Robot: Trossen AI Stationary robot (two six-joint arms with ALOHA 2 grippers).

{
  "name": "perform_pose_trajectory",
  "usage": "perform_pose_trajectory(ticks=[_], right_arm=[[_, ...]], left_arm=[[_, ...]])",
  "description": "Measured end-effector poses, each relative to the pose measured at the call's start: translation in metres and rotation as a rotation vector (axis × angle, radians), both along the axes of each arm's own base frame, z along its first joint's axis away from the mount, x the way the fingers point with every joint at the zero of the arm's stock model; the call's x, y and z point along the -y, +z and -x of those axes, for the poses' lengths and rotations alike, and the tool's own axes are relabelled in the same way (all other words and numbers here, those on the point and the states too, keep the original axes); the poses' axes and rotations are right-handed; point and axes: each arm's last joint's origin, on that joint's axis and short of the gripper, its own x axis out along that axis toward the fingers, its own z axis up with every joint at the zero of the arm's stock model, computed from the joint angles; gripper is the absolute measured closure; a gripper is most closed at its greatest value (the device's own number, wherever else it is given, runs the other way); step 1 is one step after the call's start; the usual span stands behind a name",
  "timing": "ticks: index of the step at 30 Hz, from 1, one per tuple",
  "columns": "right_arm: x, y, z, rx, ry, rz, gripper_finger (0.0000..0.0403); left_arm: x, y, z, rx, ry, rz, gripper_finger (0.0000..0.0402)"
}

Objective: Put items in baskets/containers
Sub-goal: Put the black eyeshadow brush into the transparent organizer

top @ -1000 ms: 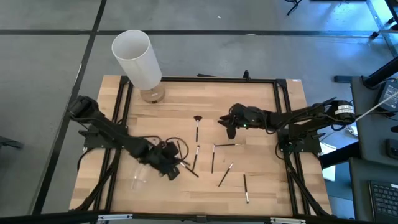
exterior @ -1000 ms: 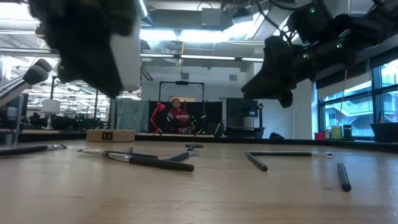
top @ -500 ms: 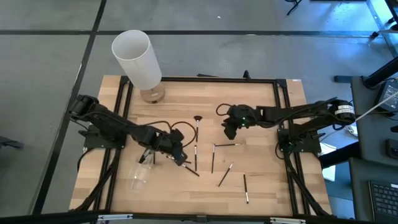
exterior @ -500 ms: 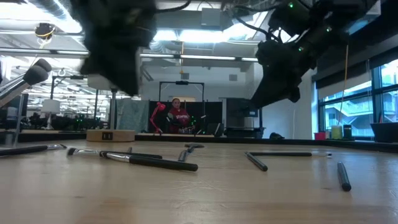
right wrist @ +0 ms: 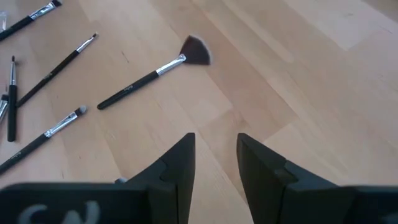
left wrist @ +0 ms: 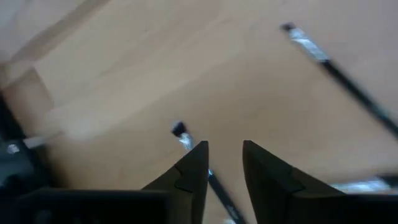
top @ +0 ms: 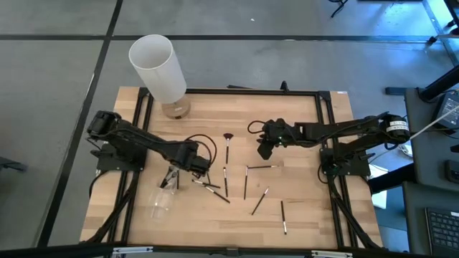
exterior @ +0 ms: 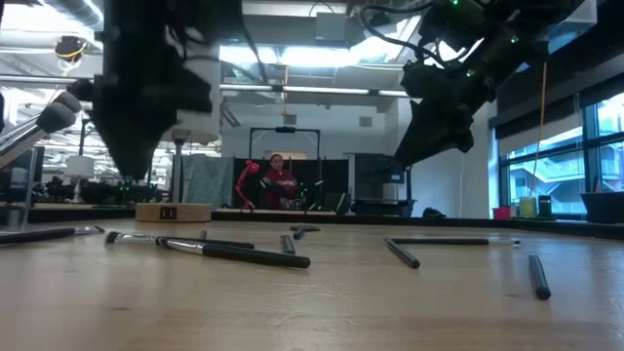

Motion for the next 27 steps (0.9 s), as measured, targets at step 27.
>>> perform_pose_trajectory(ticks=[27], right_arm=[[0.0,-0.002,0.002,-0.027,0.008,-0.002,0.0285]], left_arm=[[-0.023,-0.057,0.004,-0.276,-0.01,0.2,0.0249]])
